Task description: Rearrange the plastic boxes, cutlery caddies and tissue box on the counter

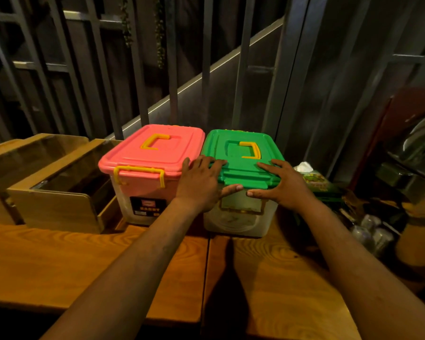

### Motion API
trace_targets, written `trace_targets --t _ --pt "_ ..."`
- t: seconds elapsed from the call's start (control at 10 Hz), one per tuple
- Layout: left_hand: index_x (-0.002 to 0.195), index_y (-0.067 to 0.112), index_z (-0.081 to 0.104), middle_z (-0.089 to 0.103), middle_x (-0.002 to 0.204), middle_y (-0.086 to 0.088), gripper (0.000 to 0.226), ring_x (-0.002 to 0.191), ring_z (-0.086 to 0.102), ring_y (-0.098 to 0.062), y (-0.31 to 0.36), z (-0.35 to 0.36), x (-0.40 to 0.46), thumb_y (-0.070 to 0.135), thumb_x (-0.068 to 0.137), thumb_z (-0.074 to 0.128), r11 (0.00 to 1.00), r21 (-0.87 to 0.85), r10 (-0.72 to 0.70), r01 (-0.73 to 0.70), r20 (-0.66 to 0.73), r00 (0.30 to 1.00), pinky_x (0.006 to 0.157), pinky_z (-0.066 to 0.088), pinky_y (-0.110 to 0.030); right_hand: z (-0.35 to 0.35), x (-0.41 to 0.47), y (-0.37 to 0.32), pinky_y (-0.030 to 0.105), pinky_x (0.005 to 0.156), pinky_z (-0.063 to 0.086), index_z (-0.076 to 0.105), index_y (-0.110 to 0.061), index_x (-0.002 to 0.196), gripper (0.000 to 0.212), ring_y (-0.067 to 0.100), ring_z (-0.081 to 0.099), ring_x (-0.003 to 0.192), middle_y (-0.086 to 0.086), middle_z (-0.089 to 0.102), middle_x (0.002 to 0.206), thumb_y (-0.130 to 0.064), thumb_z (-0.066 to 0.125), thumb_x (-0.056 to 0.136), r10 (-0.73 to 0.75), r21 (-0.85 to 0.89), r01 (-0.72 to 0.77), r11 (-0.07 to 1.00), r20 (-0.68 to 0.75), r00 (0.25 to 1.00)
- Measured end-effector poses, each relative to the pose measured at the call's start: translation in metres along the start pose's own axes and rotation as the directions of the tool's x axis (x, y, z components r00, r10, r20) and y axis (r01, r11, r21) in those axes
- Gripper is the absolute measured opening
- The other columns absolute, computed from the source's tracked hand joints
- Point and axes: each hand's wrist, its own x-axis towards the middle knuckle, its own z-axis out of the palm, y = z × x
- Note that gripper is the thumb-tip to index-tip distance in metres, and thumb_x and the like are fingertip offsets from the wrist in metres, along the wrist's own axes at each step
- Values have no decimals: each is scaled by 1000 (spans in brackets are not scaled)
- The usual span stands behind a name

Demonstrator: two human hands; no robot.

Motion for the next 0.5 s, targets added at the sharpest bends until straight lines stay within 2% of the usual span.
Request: trace_targets --t 0.3,0.4,0.5 --pt "137 30 47 53 134 -3 101 130 42 -25 0 1 1 93 68 8 999 31 19 -19 -17 1000 109 22 -51 -1 3 5 44 115 30 49 -42 137 107 26 32 140 -1 33 152 -79 71 39 -22 -16 22 1000 -14 1000" --pt "137 30 46 52 135 -4 104 129 43 -27 0 -1 1 93 67 3 998 59 -9 8 20 1000 108 22 -51 -3 0 0 49 117 27 46 -45 139 107 30 25 143 1 26 157 -82 68 41 -11 -51 10 999 -11 1000" --pt "138 27 45 52 136 -6 104 126 44 -31 6 -3 1 92 69 3 994 107 -41 35 51 998 107 23 -51 6 -7 -3 51 118 24 40 -46 142 102 33 16 147 3 18 161 -80 68 50 3 -102 -11 995 -73 997"
